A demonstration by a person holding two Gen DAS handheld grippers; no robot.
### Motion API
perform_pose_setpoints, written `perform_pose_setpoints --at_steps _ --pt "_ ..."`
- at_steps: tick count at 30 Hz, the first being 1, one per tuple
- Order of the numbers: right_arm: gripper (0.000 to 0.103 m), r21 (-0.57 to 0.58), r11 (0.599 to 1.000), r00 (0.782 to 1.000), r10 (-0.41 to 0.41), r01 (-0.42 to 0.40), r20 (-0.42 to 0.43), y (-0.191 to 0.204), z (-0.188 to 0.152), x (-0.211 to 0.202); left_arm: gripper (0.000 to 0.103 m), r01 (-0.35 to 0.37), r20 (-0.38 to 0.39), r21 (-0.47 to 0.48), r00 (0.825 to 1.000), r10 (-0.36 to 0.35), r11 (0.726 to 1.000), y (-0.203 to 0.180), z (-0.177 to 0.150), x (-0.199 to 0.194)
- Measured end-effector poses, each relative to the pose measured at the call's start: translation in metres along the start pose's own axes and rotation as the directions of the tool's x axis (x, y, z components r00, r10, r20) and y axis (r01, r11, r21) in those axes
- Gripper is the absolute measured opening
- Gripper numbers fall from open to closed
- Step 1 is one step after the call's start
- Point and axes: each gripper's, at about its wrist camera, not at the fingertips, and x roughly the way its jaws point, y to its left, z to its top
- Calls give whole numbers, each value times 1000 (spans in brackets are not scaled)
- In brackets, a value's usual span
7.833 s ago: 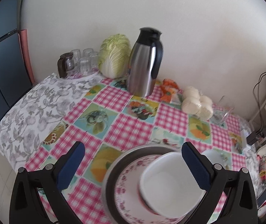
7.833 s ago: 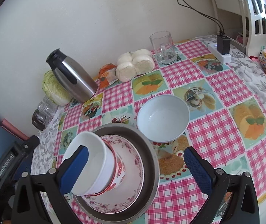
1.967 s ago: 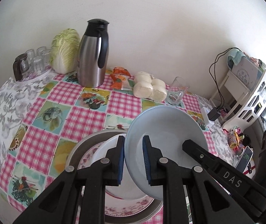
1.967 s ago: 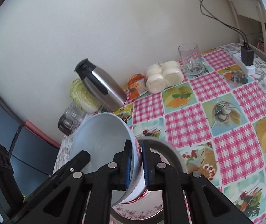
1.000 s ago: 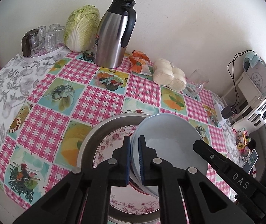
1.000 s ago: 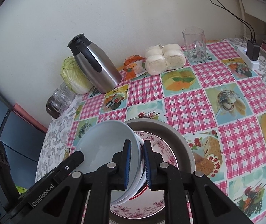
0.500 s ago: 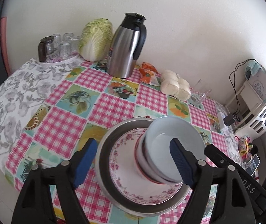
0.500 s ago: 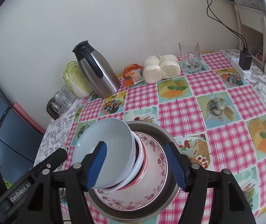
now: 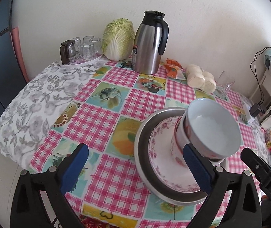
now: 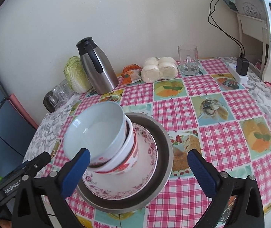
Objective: Organize plates and bowls
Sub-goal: 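Open both tools to release the light blue bowl rim, then pull both open tools back from the stacked basin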
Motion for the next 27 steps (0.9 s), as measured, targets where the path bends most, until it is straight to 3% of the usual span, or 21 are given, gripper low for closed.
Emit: perform_pose_setpoints --at_steps 5,12,27 --pt "103 -21 999 999 -27 27 -27 -4 -13 4 100 -31 -22 39 999 32 999 1 -10 5" --pt "103 -42 997 996 -65 62 -66 -8 -27 10 100 -9 -67 75 998 14 997 2 -22 12" --pt "103 -58 993 987 -113 107 -114 -12 -44 14 100 -76 -87 213 991 96 974 -11 -40 20"
